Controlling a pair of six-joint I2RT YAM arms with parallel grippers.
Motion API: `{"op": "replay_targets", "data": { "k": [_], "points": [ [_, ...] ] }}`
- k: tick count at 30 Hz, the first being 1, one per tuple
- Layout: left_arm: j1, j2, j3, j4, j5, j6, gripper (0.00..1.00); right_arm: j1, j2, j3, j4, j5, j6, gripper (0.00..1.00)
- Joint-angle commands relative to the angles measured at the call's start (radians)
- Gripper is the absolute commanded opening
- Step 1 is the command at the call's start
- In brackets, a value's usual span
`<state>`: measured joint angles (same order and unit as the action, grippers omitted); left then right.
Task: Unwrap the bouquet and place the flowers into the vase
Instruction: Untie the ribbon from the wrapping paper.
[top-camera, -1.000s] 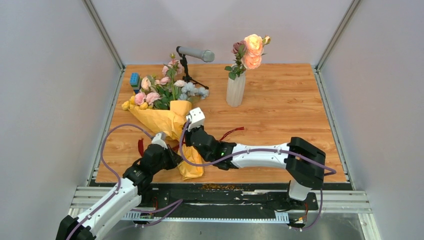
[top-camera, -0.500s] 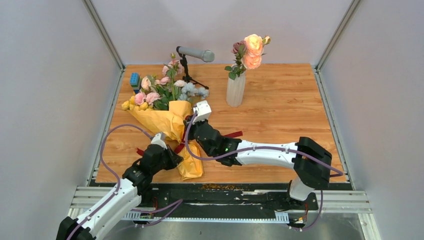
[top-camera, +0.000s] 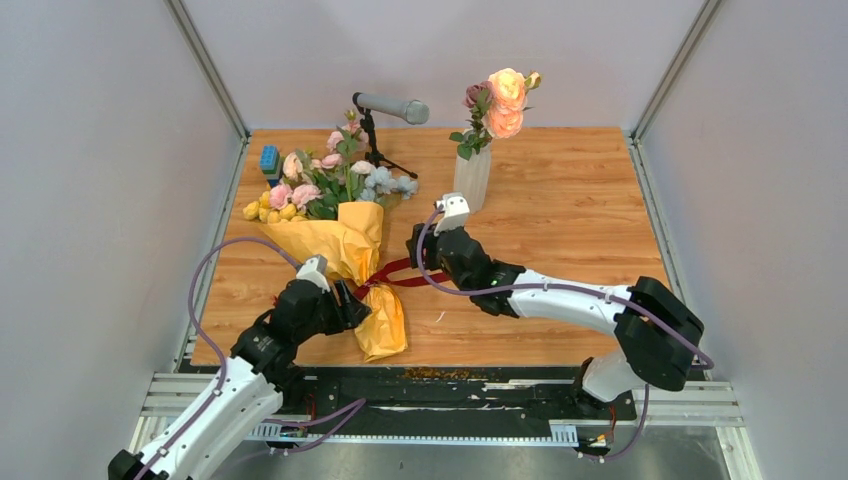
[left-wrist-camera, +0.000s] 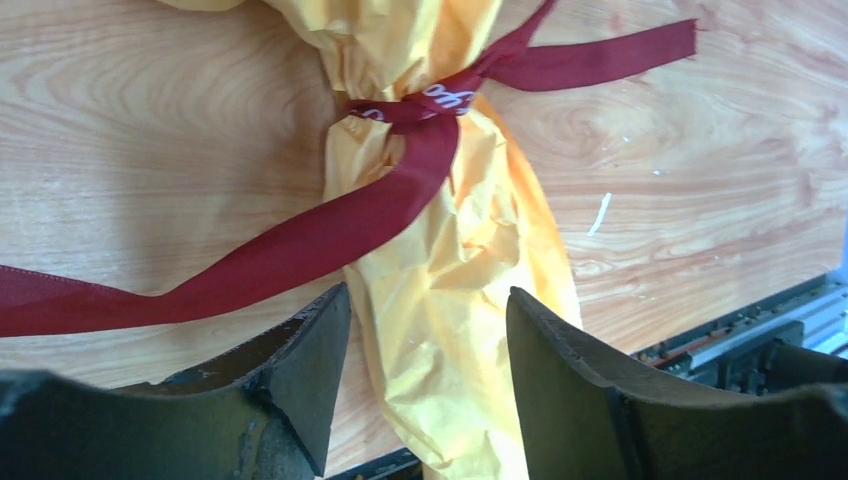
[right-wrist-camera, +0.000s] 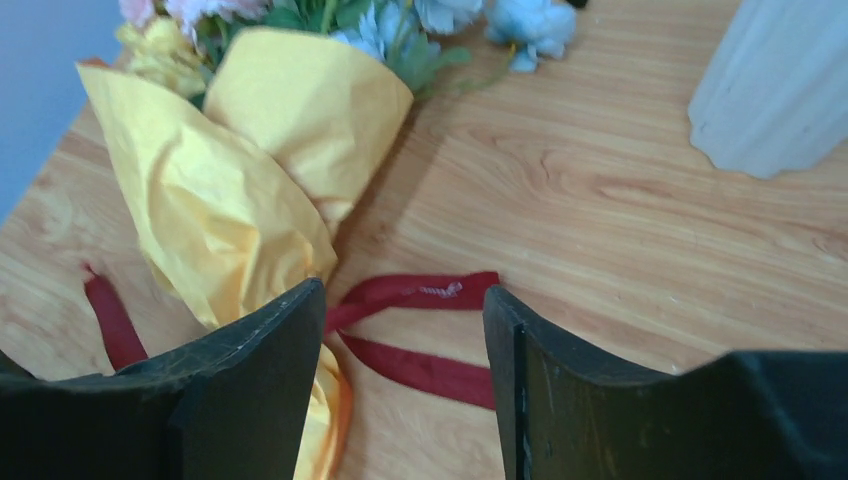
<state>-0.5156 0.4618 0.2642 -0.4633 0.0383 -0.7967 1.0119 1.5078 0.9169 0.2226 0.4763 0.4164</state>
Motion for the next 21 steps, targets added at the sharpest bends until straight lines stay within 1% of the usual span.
{"op": "replay_targets", "data": {
  "k": [1,3,5,7,10,13,17,21],
  "points": [
    [0.002,-0.007,0.066,-0.045,0.050,0.020,0.67,-0.008,-0.071,-0.059,0.038,-0.185,-0.084,0.60],
    [0.002,-0.004,0.096,-0.057,0.038,0.034,0.68,-0.009,-0.074,-0.057,0.043,-0.289,-0.128,0.60],
    [0.002,0.008,0.127,-0.065,0.009,0.063,0.68,-0.004,-0.057,-0.044,0.047,-0.398,-0.163,0.57],
    [0.003,0.032,0.152,-0.073,-0.032,0.092,0.67,0.010,-0.023,-0.020,0.050,-0.457,-0.190,0.54],
    [0.003,0.073,0.159,-0.052,-0.102,0.126,0.65,0.053,0.055,0.049,0.026,-0.459,-0.238,0.49],
    [0.005,0.109,0.144,-0.007,-0.152,0.140,0.60,0.082,0.141,0.115,0.013,-0.460,-0.253,0.47],
    [0.008,0.135,0.125,0.052,-0.163,0.138,0.54,0.094,0.222,0.202,-0.021,-0.460,-0.260,0.47],
    [0.016,0.149,0.112,0.093,-0.157,0.140,0.53,0.104,0.280,0.248,-0.052,-0.438,-0.274,0.47]
  ]
}}
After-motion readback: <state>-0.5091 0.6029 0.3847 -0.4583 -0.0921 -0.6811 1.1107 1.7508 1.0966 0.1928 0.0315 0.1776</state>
